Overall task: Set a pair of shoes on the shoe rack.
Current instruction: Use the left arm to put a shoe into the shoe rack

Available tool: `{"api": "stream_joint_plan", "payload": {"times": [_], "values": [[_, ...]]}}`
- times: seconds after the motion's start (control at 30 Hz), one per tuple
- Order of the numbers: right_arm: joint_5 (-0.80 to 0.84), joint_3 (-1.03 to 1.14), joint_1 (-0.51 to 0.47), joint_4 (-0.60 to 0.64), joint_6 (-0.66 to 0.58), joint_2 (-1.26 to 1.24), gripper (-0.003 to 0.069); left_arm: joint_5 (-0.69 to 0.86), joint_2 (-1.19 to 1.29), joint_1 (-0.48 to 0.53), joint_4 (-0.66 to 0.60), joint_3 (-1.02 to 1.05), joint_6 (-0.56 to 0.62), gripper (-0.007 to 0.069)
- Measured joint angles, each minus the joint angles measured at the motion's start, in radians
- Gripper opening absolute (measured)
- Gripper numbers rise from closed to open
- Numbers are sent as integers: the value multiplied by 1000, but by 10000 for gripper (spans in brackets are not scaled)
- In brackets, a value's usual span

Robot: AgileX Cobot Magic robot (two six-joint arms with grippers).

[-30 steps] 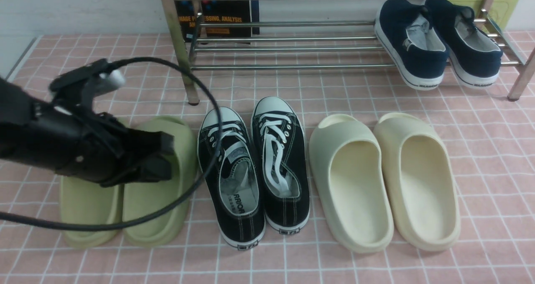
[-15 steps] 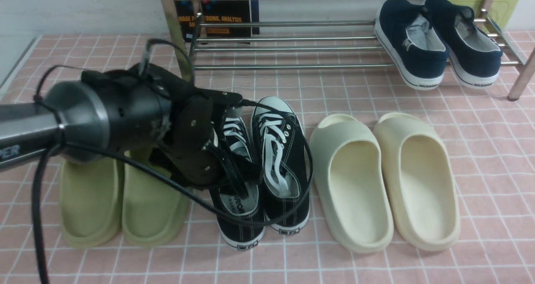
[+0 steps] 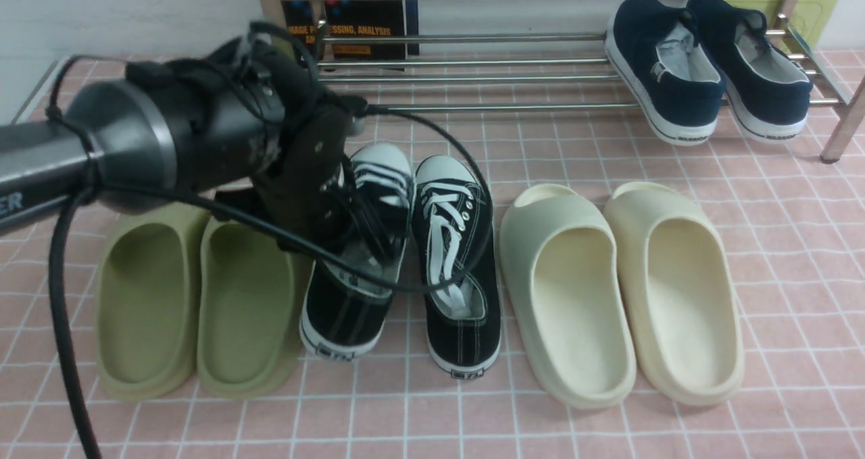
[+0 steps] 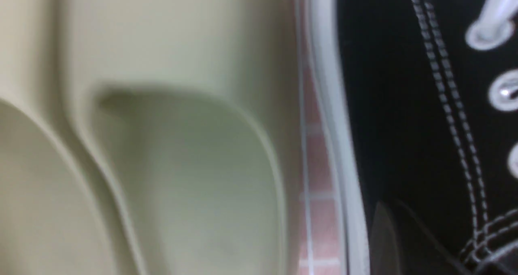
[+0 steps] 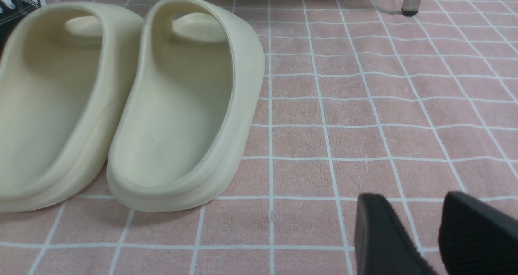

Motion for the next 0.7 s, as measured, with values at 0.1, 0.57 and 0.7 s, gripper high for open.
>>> {"api": "stream_joint_plan", "payload": {"times": [0.1,0.57,0.7], "values": [[0,0,0,0,0,0,239,8,7,0,17,-98,34,12],[0,0,0,0,0,0,239,81,413,66,-3,-656,55,12],[0,0,0,0,0,0,239,84,524,109,-17,-820,55,15]]}}
